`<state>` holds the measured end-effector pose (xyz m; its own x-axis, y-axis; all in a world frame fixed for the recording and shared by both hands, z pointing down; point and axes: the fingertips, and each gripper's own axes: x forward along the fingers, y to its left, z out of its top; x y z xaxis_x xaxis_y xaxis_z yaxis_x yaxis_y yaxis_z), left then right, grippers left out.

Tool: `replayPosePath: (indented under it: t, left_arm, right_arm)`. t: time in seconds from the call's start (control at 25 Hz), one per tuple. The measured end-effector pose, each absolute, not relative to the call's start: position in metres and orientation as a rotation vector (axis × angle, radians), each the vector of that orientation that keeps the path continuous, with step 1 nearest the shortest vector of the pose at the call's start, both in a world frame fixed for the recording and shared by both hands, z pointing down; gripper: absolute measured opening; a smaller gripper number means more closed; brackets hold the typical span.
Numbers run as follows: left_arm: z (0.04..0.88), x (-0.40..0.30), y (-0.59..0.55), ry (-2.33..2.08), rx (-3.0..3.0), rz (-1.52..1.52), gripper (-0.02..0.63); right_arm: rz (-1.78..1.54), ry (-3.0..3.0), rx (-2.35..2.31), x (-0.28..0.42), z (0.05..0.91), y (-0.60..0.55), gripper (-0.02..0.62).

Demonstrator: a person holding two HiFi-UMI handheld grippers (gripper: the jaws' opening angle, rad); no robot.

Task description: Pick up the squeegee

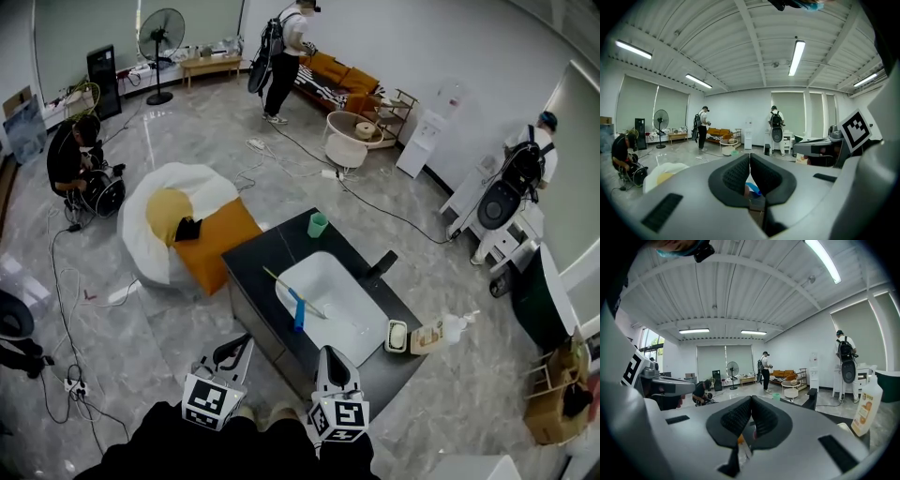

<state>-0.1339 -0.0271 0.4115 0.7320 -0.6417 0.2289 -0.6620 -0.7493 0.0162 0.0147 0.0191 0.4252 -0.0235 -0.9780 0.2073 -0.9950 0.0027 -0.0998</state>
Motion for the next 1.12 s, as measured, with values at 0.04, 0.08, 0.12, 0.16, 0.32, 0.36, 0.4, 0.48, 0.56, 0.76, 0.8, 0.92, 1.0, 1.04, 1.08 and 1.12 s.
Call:
replayPosePath:
  t: [0.04,0.08,0.12,0.16,0.32,0.36,0.4,0.48,0.56,0.76,0.8,0.92,1.0,1.04,1.08,1.12]
  left_arm:
    - [0.413,-0.132,-0.032,-1.064,2.833,0.319,0.025]
    - [0.415,-0.130,-0.037,-1.059,2.832,0.323,0.025]
    - [0.418,-0.128,-0.041,-1.054,2.828,0.332,0.025]
    - [0.421,-0.126,-0.046,-1.050,2.824,0.341,0.025]
    - [0.425,-0.112,-0.067,-1.046,2.810,0.358,0.025]
    - [0.427,-0.108,-0.072,-1.044,2.804,0.366,0.025]
    - [0.430,-0.104,-0.079,-1.044,2.798,0.374,0.025]
    - [0.438,-0.096,-0.094,-1.052,2.781,0.389,0.025]
    - [0.445,-0.087,-0.108,-1.062,2.762,0.410,0.025]
    - [0.472,-0.064,-0.140,-1.071,2.703,0.464,0.025]
    - [0.479,-0.060,-0.146,-1.073,2.691,0.473,0.025]
    - [0.497,-0.049,-0.165,-1.071,2.651,0.502,0.025]
    - [0.513,-0.042,-0.178,-1.077,2.619,0.526,0.025]
    - [0.521,-0.039,-0.184,-1.081,2.608,0.537,0.025]
    - [0.526,-0.035,-0.189,-1.080,2.601,0.546,0.025]
    - [0.531,-0.031,-0.194,-1.075,2.595,0.556,0.025]
  right_arm:
    - [0.339,-2.161,2.140,0.017,0.427,0.015,0.015]
    - [0.344,-2.155,2.141,0.019,0.429,0.011,0.015]
    - [0.350,-2.150,2.142,0.022,0.431,0.006,0.015]
    - [0.356,-2.146,2.143,0.025,0.433,0.001,0.015]
    - [0.390,-2.148,2.131,0.037,0.443,-0.023,0.015]
    - [0.401,-2.150,2.124,0.040,0.448,-0.030,0.015]
    - [0.411,-2.152,2.116,0.043,0.452,-0.037,0.015]
    - [0.426,-2.155,2.096,0.051,0.459,-0.054,0.015]
    - [0.449,-2.156,2.081,0.062,0.466,-0.069,0.015]
    - [0.548,-2.127,2.056,0.094,0.496,-0.101,0.015]
    - [0.567,-2.123,2.046,0.098,0.503,-0.108,0.015]
    - [0.622,-2.122,2.009,0.106,0.524,-0.128,0.015]
    - [0.658,-2.126,1.980,0.110,0.539,-0.141,0.015]
    - [0.676,-2.126,1.966,0.112,0.547,-0.147,0.015]
    - [0.695,-2.126,1.953,0.113,0.554,-0.153,0.015]
    - [0.716,-2.126,1.939,0.114,0.562,-0.158,0.015]
